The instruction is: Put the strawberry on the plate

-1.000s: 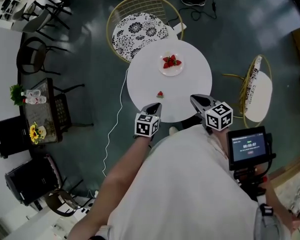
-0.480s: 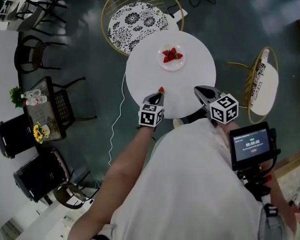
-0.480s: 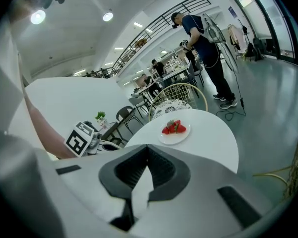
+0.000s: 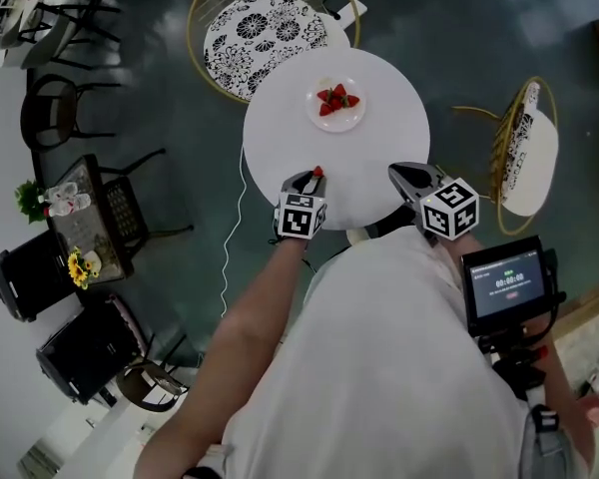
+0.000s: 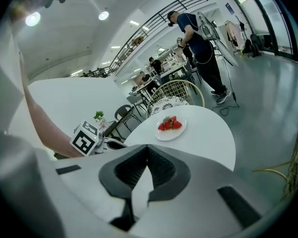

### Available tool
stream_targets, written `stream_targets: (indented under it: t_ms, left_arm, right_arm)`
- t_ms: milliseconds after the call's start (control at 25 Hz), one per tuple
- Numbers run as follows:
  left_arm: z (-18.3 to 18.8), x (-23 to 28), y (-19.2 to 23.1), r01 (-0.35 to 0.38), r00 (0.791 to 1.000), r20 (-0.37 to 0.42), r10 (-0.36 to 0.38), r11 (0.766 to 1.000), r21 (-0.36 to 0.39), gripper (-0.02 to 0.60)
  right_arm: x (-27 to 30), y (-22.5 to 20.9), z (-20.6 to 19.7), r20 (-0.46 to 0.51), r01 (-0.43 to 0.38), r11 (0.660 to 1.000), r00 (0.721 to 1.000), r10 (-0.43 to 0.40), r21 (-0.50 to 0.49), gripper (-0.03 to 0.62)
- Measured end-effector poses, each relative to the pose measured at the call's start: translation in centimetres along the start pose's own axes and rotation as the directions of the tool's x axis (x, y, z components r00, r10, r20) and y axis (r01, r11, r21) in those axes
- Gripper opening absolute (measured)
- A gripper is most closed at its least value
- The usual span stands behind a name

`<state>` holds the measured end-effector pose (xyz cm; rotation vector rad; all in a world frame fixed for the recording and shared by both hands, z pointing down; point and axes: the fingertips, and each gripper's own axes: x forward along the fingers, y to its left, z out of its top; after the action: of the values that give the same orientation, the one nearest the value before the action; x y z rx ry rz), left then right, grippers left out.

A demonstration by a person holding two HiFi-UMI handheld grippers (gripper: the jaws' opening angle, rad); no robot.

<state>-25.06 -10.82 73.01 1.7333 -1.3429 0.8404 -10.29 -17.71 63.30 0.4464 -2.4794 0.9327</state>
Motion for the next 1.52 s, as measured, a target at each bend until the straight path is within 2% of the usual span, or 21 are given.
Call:
stream_targets:
  t_ms: [120,280,480,640,1000,1520]
  left_arm:
    - [-0.5,0.6,0.1,-0.006,0.999,-0.034,0.006,1.0,0.011,0.09]
    - [-1.3,1.4,0.5,-0.005,0.996,-0.086,0.006,1.0,0.015,0.147]
    - [-0.6,4.1,1.3,-0.004,0.993,-0.121,0.003,1.0,-0.013,0.148]
    - [-0.8,4.9,1.2,0.007,0.991,-0.136,-0.008,1.0,-0.008,0.147]
    - [-0.1,4.3,0.8,0.005,0.993,-0.116,-0.006,1.0,-0.015,0.146]
    - [3.8,4.4,0.0,0.03,0.999,-0.018,-0.031,0.998,-0.048,0.146]
  right_arm:
    - [-0.2,-0.3,0.0,0.002,0.008,1.0,1.0,-0.008,0.006,0.005]
    - [-0.5,-0.5,0.2,0.006,0.018,1.0,1.0,-0.018,0.014,0.005]
    - [0.3,-3.2,0.3,-0.002,0.022,0.999,1.0,-0.022,0.035,0.005]
    - [0.2,-4.0,0.1,0.0,0.041,0.999,0.999,-0.041,0.036,0.005]
    - [0.5,-3.9,0.9,0.007,0.02,0.999,1.0,-0.02,0.035,0.005]
    - [0.3,-4.2,0.9,0.015,0.023,0.999,1.0,-0.023,0.037,0.005]
